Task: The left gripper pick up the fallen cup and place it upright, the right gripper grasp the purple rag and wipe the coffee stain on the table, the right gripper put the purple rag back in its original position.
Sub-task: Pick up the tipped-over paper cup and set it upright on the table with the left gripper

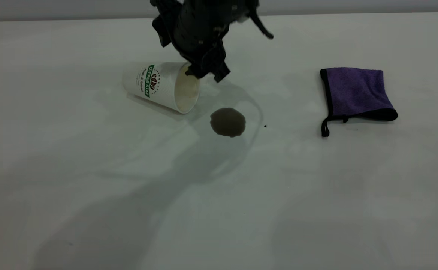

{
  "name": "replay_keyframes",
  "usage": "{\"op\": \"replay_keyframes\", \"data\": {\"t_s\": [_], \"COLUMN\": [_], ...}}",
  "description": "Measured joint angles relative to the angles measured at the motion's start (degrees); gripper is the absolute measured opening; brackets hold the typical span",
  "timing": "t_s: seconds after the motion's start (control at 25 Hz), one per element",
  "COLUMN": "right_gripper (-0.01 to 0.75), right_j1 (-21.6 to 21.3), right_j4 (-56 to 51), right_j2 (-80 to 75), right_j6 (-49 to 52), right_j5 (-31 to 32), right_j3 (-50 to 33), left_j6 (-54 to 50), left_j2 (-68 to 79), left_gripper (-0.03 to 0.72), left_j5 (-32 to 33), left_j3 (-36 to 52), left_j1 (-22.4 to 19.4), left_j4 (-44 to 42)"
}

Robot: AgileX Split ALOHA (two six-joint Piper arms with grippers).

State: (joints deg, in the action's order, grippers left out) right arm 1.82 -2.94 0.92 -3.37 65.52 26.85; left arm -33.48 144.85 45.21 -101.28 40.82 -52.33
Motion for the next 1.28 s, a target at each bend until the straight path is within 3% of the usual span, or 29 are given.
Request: {"op": "replay_keyframes", "data": {"t_s": [0.16, 0.24, 0.32, 0.48, 0.56, 0.72, 0.88, 1.08, 1.28], "right_gripper": [0.238, 0.238, 0.238, 0.238, 0.238, 0.238, 0.238, 0.238, 0.238], "right_j1": [0.0, 0.0, 0.0, 0.0, 0.0, 0.0, 0.0, 0.0, 0.0], "right_j4": [0.0, 0.0, 0.0, 0.0, 0.0, 0.0, 0.0, 0.0, 0.0], "right_j2": [0.0, 0.0, 0.0, 0.0, 0.0, 0.0, 0.0, 0.0, 0.0], "right_j6": [0.0, 0.0, 0.0, 0.0, 0.0, 0.0, 0.0, 0.0, 0.0], "right_j5": [0.0, 0.0, 0.0, 0.0, 0.0, 0.0, 0.0, 0.0, 0.0], "right_j3": [0.0, 0.0, 0.0, 0.0, 0.0, 0.0, 0.0, 0.0, 0.0], "left_j6": [-0.13, -0.19, -0.49, 0.06, 2.18, 11.23, 23.49, 36.07, 45.04], "left_j2": [2.41, 3.21, 3.35, 2.88, 1.3, -4.12, -8.36, -9.28, -7.55], "left_gripper": [0.604, 0.532, 0.425, 0.115, 0.031, 0.022, 0.022, 0.022, 0.022], "left_j5": [0.86, 2.18, 4.07, 8.31, 10.0, 11.87, 12.19, 12.5, 8.46], "left_j3": [-0.18, -0.17, -0.17, -0.3, -1.42, -7.47, -16.53, -23.13, -23.12], "left_j1": [0.0, 0.0, 0.0, 0.0, 0.0, -0.17, -3.21, -12.31, -20.21], "left_j4": [-3.32, -5.92, -8.61, -14.28, -13.65, -6.0, 10.45, 35.49, 51.61]}}
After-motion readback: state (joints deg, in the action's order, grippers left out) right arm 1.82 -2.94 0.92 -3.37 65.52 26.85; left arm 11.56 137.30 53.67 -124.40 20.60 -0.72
